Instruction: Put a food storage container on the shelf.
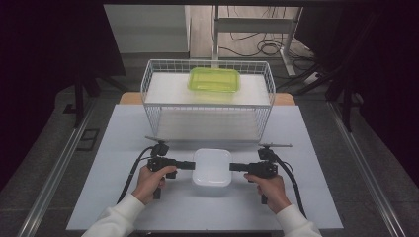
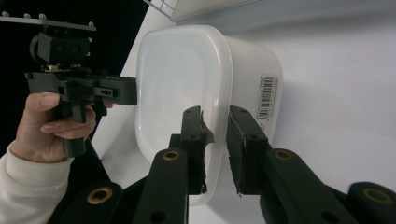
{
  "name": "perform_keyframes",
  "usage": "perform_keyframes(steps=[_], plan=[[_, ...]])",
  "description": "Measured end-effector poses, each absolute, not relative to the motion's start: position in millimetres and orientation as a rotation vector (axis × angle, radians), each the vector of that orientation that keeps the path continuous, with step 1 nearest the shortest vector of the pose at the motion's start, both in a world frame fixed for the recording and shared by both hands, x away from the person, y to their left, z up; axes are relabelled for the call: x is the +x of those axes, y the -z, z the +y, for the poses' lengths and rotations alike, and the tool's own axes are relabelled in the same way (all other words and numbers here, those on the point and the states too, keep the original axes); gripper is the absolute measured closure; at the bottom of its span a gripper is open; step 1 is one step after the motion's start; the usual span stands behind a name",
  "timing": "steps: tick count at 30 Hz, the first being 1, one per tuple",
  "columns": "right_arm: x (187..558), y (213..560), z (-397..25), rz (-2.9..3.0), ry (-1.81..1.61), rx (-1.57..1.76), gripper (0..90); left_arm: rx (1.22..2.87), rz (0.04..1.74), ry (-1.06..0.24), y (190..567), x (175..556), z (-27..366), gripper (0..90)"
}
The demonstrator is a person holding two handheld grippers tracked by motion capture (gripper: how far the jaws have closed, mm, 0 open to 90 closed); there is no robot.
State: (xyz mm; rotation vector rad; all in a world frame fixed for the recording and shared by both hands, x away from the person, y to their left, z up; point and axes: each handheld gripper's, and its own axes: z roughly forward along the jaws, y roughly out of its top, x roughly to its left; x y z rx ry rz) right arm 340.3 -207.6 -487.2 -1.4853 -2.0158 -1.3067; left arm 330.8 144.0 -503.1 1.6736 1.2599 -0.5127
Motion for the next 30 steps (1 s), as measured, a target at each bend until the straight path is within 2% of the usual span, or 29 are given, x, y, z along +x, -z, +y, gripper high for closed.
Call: perform_keyframes(steps=[30], plan=[[331.5, 455.2, -208.8, -2.206, 1.457, -1.354, 77.9, 1.724, 1.134, 0.318, 467.2, 319.4, 139.6, 80.1]])
